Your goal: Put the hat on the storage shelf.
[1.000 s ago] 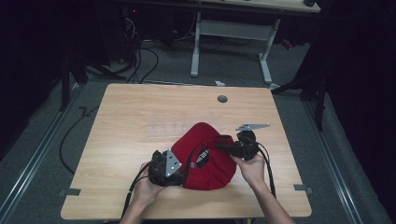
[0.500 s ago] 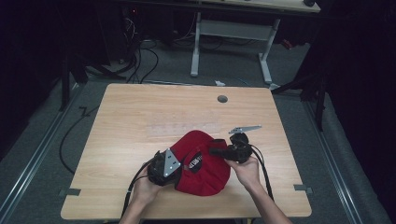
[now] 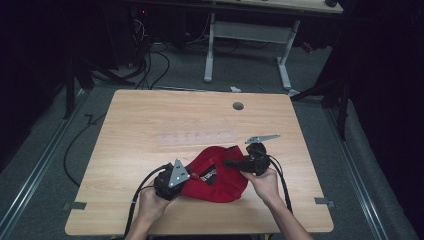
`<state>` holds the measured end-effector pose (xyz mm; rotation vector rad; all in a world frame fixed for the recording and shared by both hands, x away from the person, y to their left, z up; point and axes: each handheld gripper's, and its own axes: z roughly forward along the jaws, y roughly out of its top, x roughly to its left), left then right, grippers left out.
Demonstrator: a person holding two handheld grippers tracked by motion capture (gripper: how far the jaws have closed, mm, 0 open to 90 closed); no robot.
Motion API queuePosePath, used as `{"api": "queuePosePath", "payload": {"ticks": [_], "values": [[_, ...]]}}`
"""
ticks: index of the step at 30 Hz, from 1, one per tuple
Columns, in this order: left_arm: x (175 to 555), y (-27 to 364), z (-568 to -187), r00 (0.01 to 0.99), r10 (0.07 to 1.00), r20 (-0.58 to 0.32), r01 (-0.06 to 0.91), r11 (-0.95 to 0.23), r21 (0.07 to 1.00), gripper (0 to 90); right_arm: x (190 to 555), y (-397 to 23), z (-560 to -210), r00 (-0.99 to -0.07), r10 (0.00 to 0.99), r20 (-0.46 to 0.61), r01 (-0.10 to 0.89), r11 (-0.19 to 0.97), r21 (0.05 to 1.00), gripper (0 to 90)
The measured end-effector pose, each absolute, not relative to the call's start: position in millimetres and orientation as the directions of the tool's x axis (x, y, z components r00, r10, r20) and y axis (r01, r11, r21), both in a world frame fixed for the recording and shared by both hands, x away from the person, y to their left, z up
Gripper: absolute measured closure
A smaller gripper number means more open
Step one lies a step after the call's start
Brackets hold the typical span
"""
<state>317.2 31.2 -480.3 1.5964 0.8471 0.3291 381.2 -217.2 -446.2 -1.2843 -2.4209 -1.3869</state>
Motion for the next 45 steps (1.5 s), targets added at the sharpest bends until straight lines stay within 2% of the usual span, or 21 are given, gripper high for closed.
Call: {"api": "queuePosePath", "payload": {"ticks": [14,20,28,32,41,45], "values": [[308.4,39.5,-471.7,0.713,0.668,-0.215,0.334,-0.054,0.941,77.8,385.1,-212.1,-450.4,-0.648,0.629,0.431,0.688,0.24,0.685,72.0],[302.8,44.4,-472.3,0.72,0.669,-0.183,0.326,-0.093,0.941,83.5,386.5,-217.6,-446.7,-0.638,0.64,0.428,0.678,0.203,0.706,66.5],[298.7,51.2,-466.6,0.722,0.668,-0.182,0.325,-0.094,0.941,83.8,386.5,-220.0,-444.5,-0.641,0.634,0.432,0.669,0.184,0.72,59.5],[299.5,56.3,-465.5,0.719,0.667,-0.197,0.334,-0.083,0.939,83.9,388.1,-230.3,-440.9,-0.622,0.636,0.457,0.661,0.114,0.742,52.8],[300.8,59.9,-463.6,0.705,0.681,-0.2,0.336,-0.071,0.939,84.0,385.2,-248.8,-432.4,-0.595,0.657,0.463,0.631,0.024,0.776,48.0],[304.8,71.8,-458.4,0.673,0.698,-0.244,0.346,-0.006,0.938,84.1,381.7,-264.8,-428.6,-0.572,0.684,0.453,0.602,-0.025,0.798,46.3]]}}
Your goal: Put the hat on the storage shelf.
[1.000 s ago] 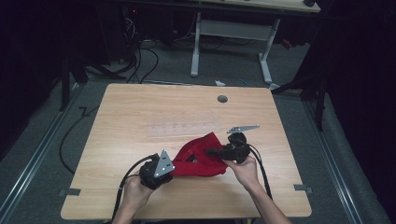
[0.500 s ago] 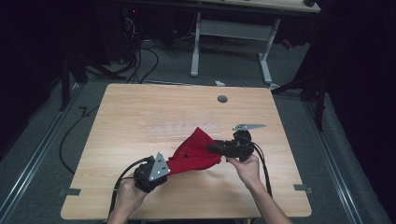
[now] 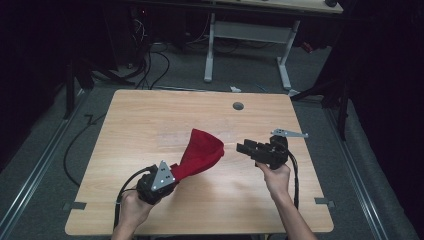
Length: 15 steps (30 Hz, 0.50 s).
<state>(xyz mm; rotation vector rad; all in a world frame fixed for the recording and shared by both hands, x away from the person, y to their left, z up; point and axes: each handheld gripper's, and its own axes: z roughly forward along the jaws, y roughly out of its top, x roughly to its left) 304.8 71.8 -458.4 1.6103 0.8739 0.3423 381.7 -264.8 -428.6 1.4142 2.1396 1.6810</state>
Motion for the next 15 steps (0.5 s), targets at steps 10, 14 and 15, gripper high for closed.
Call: {"api": "queuePosePath", "payload": {"ticks": [10,14,15], "values": [[315.8,87.0,-450.5,0.623,0.706,-0.337,0.373,0.111,0.921,84.0,379.7,-274.0,-472.3,-0.512,0.773,0.374,0.651,0.065,0.757,44.9],[321.0,92.7,-449.4,0.602,0.703,-0.378,0.383,0.161,0.909,83.9,378.0,-275.8,-488.9,-0.484,0.808,0.336,0.665,0.089,0.742,43.7],[321.0,92.7,-449.4,0.602,0.703,-0.378,0.383,0.161,0.909,83.9,377.8,-276.1,-492.8,-0.481,0.816,0.319,0.662,0.1,0.743,43.3]]}}
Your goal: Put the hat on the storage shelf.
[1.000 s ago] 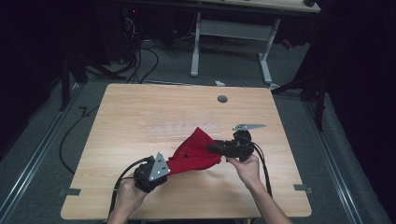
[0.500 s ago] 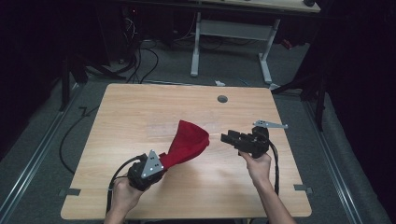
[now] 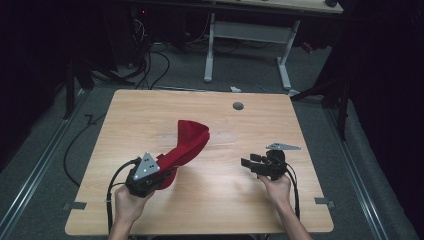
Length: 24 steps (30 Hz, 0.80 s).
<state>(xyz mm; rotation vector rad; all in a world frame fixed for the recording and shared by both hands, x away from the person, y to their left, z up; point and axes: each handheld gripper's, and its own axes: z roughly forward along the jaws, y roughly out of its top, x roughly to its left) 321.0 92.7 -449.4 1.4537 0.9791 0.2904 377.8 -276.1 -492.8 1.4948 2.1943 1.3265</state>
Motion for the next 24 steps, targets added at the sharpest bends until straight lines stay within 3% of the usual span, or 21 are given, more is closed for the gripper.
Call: {"api": "queuePosePath", "payload": {"ticks": [12,24], "values": [[335.6,104.6,-445.7,0.546,0.692,-0.473,0.4,0.281,0.872,83.8,374.1,-273.1,-520.9,-0.441,0.891,0.108,0.635,0.225,0.739,41.4],[343.9,113.7,-435.8,0.51,0.676,-0.532,0.393,0.367,0.843,83.9,370.8,-269.4,-530.7,-0.419,0.908,-0.005,0.619,0.289,0.73,41.3]]}}
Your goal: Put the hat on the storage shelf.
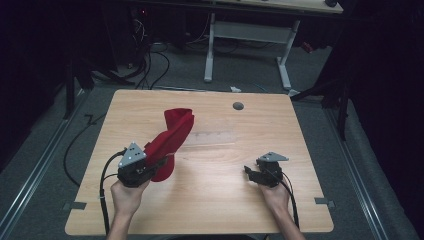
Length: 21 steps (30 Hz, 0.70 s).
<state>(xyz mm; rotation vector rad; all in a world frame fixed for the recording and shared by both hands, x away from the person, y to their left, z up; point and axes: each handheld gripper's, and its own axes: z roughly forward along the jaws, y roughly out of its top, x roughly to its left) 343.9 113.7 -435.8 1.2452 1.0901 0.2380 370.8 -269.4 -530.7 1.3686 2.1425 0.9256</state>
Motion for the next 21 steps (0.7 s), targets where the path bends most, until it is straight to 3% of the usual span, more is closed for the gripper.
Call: {"api": "queuePosePath", "payload": {"ticks": [21], "values": [[366.3,123.6,-420.9,0.488,0.646,-0.587,0.374,0.453,0.809,83.8,370.8,-268.1,-531.1,-0.42,0.908,-0.02,0.617,0.301,0.727,39.4]]}}
